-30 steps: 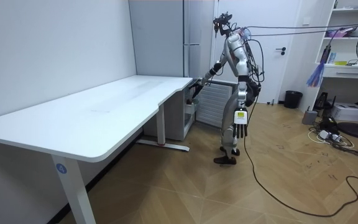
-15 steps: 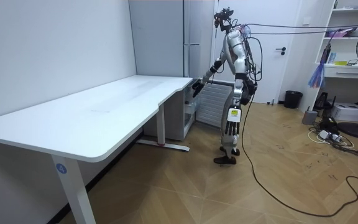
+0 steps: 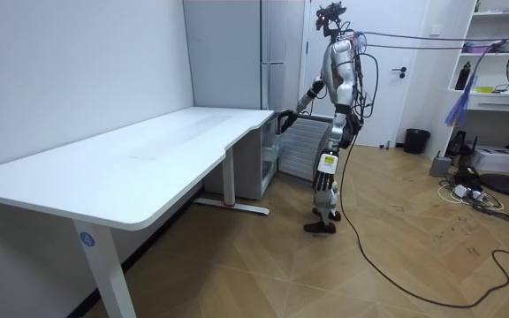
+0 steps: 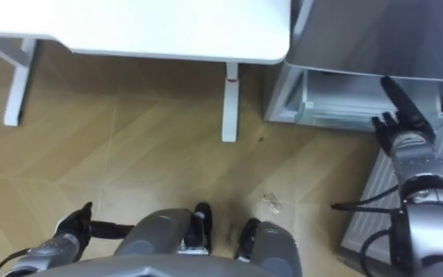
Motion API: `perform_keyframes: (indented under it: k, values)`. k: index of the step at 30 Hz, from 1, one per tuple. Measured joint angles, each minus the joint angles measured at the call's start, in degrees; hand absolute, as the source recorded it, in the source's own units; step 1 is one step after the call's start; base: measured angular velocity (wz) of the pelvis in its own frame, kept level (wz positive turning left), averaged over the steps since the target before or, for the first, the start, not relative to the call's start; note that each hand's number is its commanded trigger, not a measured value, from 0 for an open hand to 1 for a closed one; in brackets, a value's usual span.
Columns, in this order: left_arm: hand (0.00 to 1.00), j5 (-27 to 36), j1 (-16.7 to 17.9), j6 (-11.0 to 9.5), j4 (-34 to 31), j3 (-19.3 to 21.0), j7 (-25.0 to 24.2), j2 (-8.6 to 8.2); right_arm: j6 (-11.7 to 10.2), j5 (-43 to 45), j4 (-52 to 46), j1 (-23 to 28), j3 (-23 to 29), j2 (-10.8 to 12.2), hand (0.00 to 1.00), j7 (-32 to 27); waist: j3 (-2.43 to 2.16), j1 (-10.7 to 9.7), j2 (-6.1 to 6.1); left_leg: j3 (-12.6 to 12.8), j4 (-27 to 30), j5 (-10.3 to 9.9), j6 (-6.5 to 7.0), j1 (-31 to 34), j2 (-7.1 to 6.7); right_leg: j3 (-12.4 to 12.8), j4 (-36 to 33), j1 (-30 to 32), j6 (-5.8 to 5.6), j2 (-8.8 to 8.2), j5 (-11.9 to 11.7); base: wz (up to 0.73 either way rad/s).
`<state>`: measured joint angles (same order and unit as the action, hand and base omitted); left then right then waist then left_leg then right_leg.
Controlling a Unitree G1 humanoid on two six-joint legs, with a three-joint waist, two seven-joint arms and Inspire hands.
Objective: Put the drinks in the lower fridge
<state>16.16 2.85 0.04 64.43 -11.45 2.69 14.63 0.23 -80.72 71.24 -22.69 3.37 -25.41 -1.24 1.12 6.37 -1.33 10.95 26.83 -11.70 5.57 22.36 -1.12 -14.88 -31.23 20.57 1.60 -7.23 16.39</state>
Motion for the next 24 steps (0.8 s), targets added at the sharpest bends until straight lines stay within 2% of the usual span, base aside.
perform_keyframes:
  k: [2, 8, 10, 14, 16, 20, 24]
  values:
    - [0.00, 0.03, 0.18, 0.01, 0.11, 0.00, 0.06, 0.09, -0.59, 0.39, 0.01, 0.91, -0.01, 0.51, 0.00, -0.82, -0.10, 0.01, 0.22, 0.11, -0.10, -0.02, -0.02, -0.12, 0.30, 0.35, 0.16, -0.31, 0.06, 0.38, -0.25, -0.09]
    - [0.00, 0.13, 1.67, 0.03, 0.30, -0.01, 0.18, 0.09, -0.97, 0.13, 0.00, 1.95, 0.03, 1.11, 0.00, -3.88, -0.02, 0.20, 0.37, 1.18, 0.43, -0.10, -0.01, 0.32, 0.55, 1.51, -1.25, 1.55, 0.28, 0.32, -0.20, -0.11]
    - [0.00, -0.02, 1.70, 0.06, 0.29, 0.01, 0.17, 0.09, -1.83, -1.54, -0.27, 1.94, 0.08, 1.12, 0.00, -4.10, 0.08, 0.31, 0.19, 1.20, 1.22, -0.16, 0.03, 1.78, 0.43, 2.20, -2.57, 2.94, 0.30, 0.24, -0.08, -0.03]
    - [0.00, -0.68, 1.47, 0.30, -0.14, 0.06, 0.20, 0.07, -2.14, -2.84, -0.26, 1.55, 0.12, 1.13, 0.00, -4.90, 0.15, 0.39, 0.11, 0.97, 3.60, -0.49, 0.23, 4.91, 0.53, 2.43, -4.83, 5.86, 0.33, 0.09, 0.39, 0.05]
    - [0.00, -0.66, 1.56, 0.43, -0.22, 0.03, 0.38, 0.10, -2.18, -4.83, -0.40, 1.19, 0.26, 1.15, 0.00, -5.53, 0.37, 0.40, 0.42, 0.90, 7.09, -1.86, 0.31, 7.57, 1.41, 2.29, -6.93, 7.82, 0.56, 0.35, 1.06, 0.00]
    - [0.00, -0.64, 2.02, 1.35, -0.44, -0.10, 0.78, 0.07, -2.29, -6.72, -0.63, 1.20, 0.27, 1.24, 0.00, -5.68, 0.62, 0.38, 0.62, 0.20, 13.61, -4.47, 0.28, 12.55, 2.26, 2.23, -12.08, 11.97, 0.73, 0.43, 3.29, 0.02]
    - [0.00, -0.65, 2.05, 1.88, -0.68, -0.27, 0.98, 0.21, -2.30, -6.92, -1.44, 1.11, 0.27, 1.19, 0.00, -5.66, 0.78, 0.50, 0.43, 0.02, 18.60, -6.37, 0.51, 16.56, 2.42, 2.52, -17.25, 15.93, 0.85, -0.14, 5.44, 0.02]
